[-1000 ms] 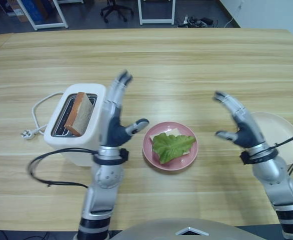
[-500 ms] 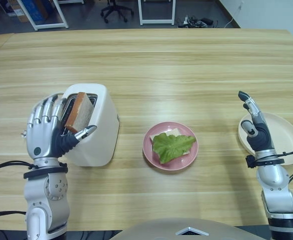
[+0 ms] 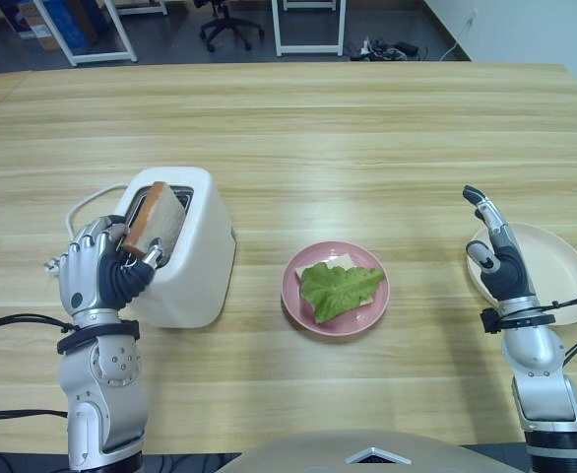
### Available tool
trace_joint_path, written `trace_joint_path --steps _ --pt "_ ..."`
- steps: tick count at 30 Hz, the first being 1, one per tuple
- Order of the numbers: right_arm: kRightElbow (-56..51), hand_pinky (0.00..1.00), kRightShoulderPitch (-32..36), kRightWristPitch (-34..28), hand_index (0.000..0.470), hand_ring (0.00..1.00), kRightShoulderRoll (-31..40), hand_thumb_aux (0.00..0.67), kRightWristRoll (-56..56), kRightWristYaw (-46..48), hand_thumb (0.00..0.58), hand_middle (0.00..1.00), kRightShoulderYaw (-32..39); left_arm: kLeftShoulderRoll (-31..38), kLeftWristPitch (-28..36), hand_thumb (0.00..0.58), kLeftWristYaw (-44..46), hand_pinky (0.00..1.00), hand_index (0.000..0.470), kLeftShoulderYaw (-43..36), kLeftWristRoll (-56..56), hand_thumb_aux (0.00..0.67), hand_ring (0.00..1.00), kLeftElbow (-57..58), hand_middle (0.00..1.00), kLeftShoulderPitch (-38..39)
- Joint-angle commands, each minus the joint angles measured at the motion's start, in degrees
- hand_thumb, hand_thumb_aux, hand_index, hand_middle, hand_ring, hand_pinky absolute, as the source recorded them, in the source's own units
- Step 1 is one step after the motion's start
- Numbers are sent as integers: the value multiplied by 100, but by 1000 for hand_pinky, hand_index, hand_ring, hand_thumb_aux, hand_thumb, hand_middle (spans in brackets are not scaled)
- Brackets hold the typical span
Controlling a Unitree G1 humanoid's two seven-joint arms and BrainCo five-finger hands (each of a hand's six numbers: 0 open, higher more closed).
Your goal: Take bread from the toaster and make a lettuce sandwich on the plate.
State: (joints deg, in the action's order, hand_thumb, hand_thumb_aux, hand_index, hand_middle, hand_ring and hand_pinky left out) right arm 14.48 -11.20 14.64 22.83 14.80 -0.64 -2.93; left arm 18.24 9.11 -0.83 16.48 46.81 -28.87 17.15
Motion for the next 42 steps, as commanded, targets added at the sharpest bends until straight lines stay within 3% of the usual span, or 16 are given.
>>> trace_joint_path --steps 1,8,11,16,20,23,32,42 --pt "-76 0 -50 38 0 0 -15 0 87 37 0 0 -86 -26 -316 580 -301 1000 470 -125 -58 670 1000 -124 1000 71" --pt "-165 0 -65 88 0 0 -68 0 184 8 0 0 -84 -144 -1242 580 -1977 1000 470 114 124 670 1000 -748 1000 -446" --pt "-185 0 -48 86 0 0 -93 0 196 9 0 0 -84 -262 -1554 580 -2295 1000 470 249 -373 670 1000 -1156 1000 -890" --pt "-255 0 58 71 0 0 -124 0 114 13 0 0 -159 -526 -1678 580 -1325 1000 470 -653 -2434 670 1000 -1612 1000 -1445" --pt "-325 0 174 35 0 0 -130 0 -16 -39 0 0 -397 -1063 -1059 580 -345 1000 470 -1879 -4165 670 1000 -1273 1000 -1365" --pt "-395 0 227 36 0 0 -128 0 -93 -42 0 0 -546 -1266 -747 580 239 1000 470 -2528 -4731 670 1000 -470 1000 -1196" --pt "-477 0 154 96 0 0 -245 0 16 -25 0 0 -430 -1579 -673 580 692 1000 470 -2843 -4720 670 1000 2371 1000 -1814" --pt "-539 0 98 109 0 0 -283 0 245 -28 0 0 -266 -1225 -125 580 1305 1000 470 -3019 -4662 670 1000 2459 1000 -1597"
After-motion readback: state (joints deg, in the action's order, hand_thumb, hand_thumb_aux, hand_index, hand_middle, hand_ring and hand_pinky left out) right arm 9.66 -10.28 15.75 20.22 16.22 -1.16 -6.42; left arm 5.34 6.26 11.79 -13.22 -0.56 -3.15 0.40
